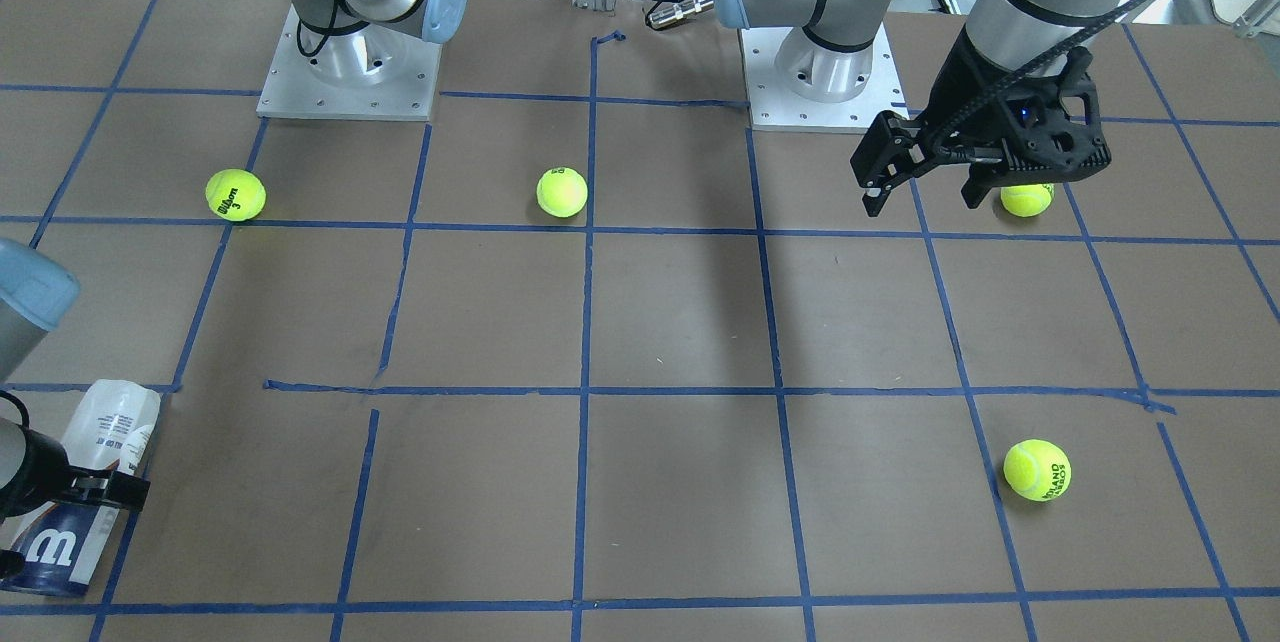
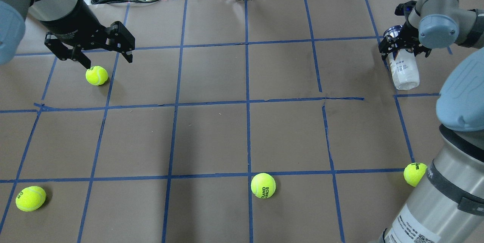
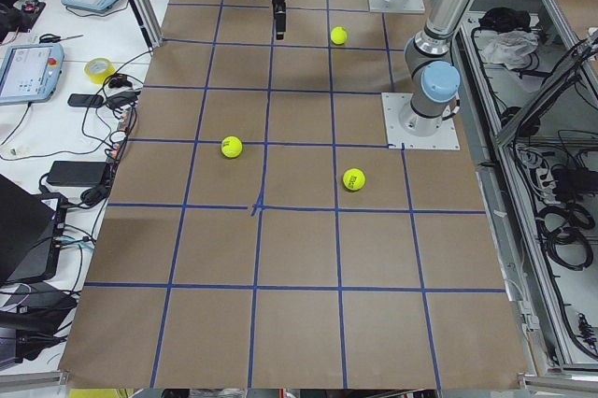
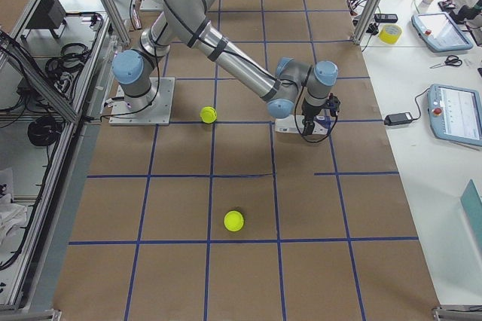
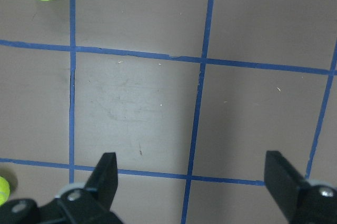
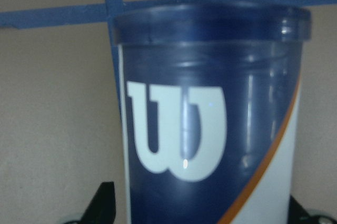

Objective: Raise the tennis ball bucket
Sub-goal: 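Lift the can with the right gripper and carry it toward the table center, then lay the can on its side near the left gripper and release it, then grasp the can's open end with the left gripper while the right arm withdraws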

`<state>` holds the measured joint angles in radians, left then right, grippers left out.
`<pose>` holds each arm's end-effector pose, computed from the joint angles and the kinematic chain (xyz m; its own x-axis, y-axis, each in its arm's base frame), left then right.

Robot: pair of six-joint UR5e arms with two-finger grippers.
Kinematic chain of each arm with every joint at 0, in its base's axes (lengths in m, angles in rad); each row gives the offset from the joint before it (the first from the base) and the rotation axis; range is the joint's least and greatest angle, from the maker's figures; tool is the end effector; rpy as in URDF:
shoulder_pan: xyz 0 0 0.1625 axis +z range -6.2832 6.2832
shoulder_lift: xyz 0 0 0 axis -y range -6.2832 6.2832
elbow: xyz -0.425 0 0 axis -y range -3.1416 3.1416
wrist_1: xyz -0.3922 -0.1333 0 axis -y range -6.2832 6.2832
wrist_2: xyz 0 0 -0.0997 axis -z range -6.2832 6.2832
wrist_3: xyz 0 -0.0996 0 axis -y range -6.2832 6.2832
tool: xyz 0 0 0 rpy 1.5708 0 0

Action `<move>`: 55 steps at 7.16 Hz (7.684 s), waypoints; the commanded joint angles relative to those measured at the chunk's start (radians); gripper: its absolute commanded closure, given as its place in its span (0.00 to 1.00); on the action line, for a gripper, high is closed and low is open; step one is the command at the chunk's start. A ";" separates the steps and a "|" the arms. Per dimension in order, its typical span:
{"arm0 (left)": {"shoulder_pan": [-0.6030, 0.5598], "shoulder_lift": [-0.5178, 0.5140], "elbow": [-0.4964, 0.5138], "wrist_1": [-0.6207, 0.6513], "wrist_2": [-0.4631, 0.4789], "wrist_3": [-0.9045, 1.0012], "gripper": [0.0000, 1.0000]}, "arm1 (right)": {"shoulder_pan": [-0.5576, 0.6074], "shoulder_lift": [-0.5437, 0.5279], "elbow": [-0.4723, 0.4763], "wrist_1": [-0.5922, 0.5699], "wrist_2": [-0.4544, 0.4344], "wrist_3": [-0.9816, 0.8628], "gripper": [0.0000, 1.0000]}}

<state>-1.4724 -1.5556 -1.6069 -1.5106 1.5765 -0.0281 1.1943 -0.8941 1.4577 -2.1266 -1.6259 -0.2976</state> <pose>-0.0840 -0.4999 0.4836 -0.9920 -0.1264 -0.0046 -0.1261 0.9912 -0.0394 -0.1373 -0.6948 0.1841 -0.9957 0.0779 0.0504 0.0792 0.9966 0.0236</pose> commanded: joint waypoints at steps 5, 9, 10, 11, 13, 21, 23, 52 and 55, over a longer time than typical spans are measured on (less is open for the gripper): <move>0.116 0.006 0.027 0.001 0.053 0.131 0.00 | 0.001 -0.002 -0.008 0.011 0.000 0.000 0.27; 0.147 0.017 0.030 -0.002 0.056 0.169 0.00 | 0.013 -0.064 -0.007 0.025 0.023 -0.041 0.33; 0.144 0.016 0.030 -0.002 0.042 0.169 0.00 | 0.046 -0.100 -0.007 0.033 0.065 -0.066 0.33; 0.150 0.017 0.030 -0.003 0.042 0.171 0.00 | 0.121 -0.115 -0.008 0.031 0.069 -0.098 0.32; 0.155 0.017 0.030 -0.002 0.046 0.177 0.00 | 0.270 -0.114 -0.011 0.008 0.104 -0.228 0.32; 0.190 0.017 0.022 -0.005 0.040 0.200 0.00 | 0.766 -0.066 -0.007 -0.228 0.127 -0.512 0.29; 0.190 0.017 0.018 -0.005 0.039 0.200 0.00 | 0.813 -0.049 0.001 -0.223 0.129 -0.636 0.29; 0.196 -0.069 -0.123 0.087 -0.301 0.234 0.00 | 0.475 -0.567 0.003 0.519 0.137 -0.446 0.00; 0.196 -0.167 -0.195 0.200 -0.477 0.235 0.00 | 0.461 -0.632 -0.009 0.563 0.132 -0.067 0.00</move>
<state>-1.2763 -1.6782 -1.7725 -1.3601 1.1832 0.1999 1.6615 -1.5031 1.4571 -1.5704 -1.4909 -0.5174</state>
